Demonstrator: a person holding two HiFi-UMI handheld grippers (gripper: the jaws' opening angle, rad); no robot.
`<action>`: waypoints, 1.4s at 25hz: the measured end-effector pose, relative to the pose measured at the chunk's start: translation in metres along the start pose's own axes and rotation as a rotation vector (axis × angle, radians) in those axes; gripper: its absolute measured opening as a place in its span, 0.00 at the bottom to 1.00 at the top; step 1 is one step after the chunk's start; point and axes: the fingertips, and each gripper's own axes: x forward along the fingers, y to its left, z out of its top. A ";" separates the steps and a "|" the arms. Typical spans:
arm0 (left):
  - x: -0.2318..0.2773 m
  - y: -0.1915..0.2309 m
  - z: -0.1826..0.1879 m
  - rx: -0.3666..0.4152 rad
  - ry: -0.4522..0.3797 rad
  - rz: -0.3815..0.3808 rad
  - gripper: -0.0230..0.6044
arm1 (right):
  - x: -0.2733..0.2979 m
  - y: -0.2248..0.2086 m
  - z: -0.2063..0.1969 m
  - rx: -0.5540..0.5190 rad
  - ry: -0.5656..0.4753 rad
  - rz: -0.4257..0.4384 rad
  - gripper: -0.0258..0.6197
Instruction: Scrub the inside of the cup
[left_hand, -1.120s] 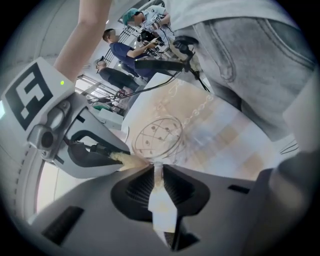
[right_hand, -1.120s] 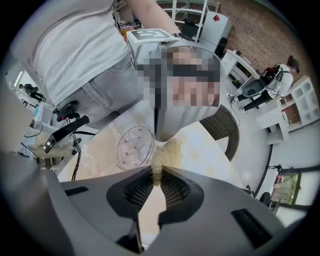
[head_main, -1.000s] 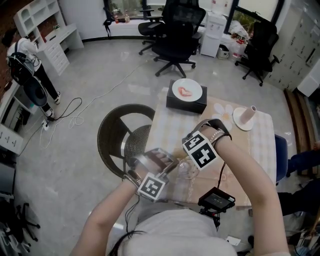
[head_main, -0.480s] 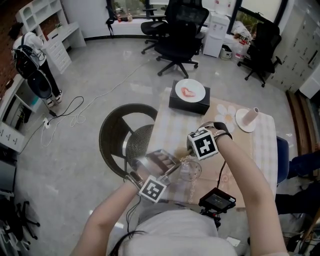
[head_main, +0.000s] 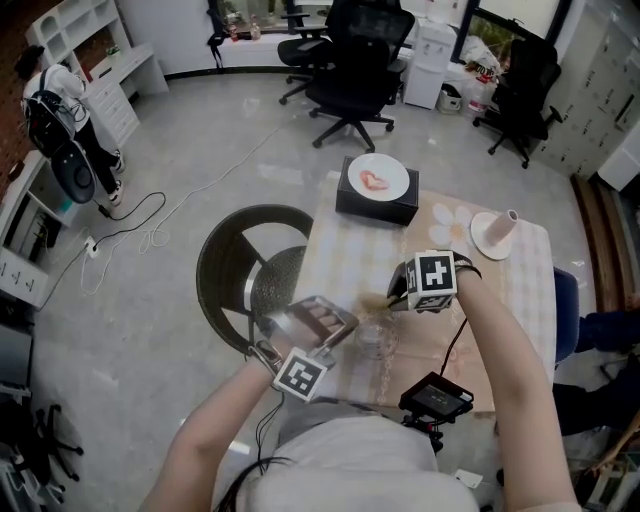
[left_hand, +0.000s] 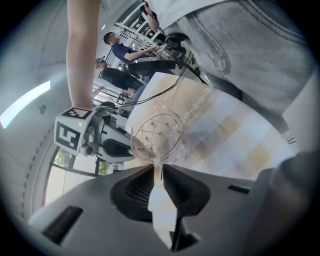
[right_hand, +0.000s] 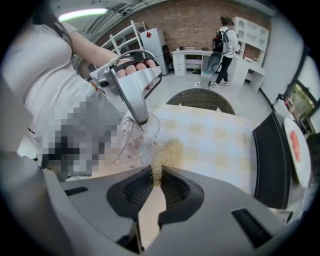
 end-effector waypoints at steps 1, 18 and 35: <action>0.001 -0.001 -0.002 -0.002 0.003 0.002 0.13 | 0.001 0.000 -0.002 0.020 -0.017 0.002 0.11; 0.012 0.003 -0.035 -0.239 0.038 0.105 0.12 | -0.001 0.019 -0.019 0.492 -0.443 0.065 0.11; 0.024 -0.005 -0.057 -0.711 0.042 0.020 0.12 | 0.000 0.024 -0.028 0.713 -0.682 -0.006 0.11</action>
